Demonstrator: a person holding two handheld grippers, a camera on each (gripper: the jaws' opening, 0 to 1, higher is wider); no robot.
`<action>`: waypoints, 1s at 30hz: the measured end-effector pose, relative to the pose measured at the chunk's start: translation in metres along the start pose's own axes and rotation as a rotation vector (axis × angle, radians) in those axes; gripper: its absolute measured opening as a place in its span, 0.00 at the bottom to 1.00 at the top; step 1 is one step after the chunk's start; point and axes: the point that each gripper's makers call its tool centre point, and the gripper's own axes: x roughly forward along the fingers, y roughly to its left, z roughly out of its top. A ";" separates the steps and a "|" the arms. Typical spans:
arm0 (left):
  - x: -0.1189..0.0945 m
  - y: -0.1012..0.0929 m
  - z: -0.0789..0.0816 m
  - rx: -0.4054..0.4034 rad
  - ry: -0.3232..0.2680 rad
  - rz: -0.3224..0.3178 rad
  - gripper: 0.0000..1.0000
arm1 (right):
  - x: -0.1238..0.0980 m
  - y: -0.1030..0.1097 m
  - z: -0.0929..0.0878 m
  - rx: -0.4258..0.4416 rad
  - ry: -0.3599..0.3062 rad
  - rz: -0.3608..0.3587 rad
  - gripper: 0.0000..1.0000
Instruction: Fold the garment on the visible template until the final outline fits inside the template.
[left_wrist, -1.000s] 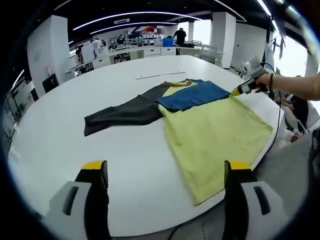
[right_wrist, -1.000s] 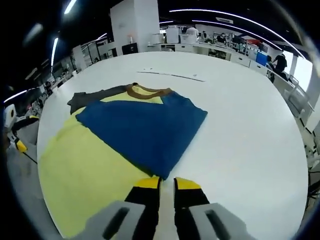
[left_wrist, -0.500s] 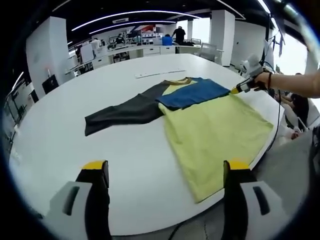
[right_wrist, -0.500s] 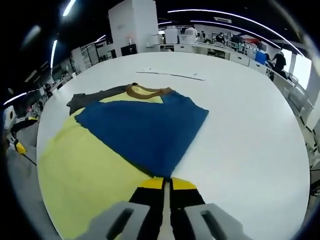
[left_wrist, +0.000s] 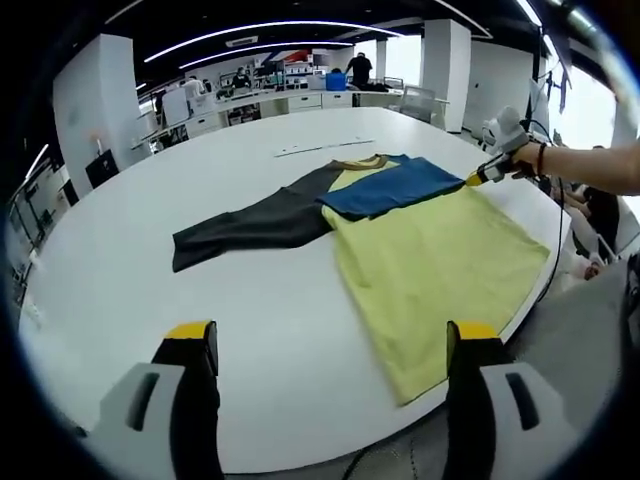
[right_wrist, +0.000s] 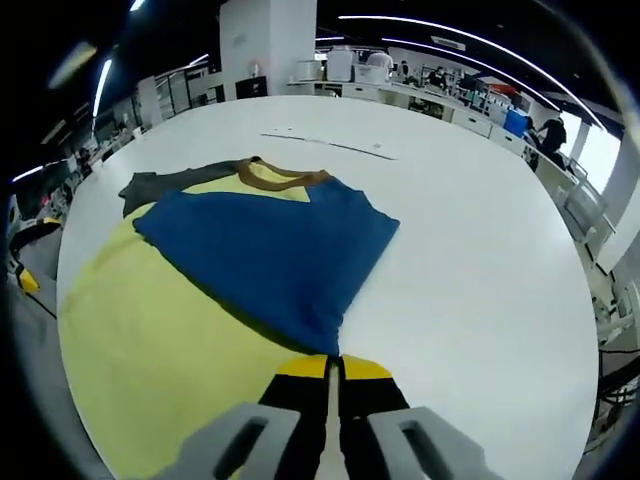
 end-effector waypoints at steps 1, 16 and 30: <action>0.000 0.001 0.000 0.000 0.000 0.001 0.92 | 0.001 -0.001 -0.002 -0.004 0.007 -0.003 0.00; 0.007 0.018 0.002 -0.015 0.000 0.034 0.89 | 0.000 -0.019 -0.007 -0.018 0.026 -0.011 0.00; 0.014 0.042 0.008 -0.025 -0.007 0.075 0.83 | -0.002 -0.034 -0.009 0.025 0.025 -0.002 0.00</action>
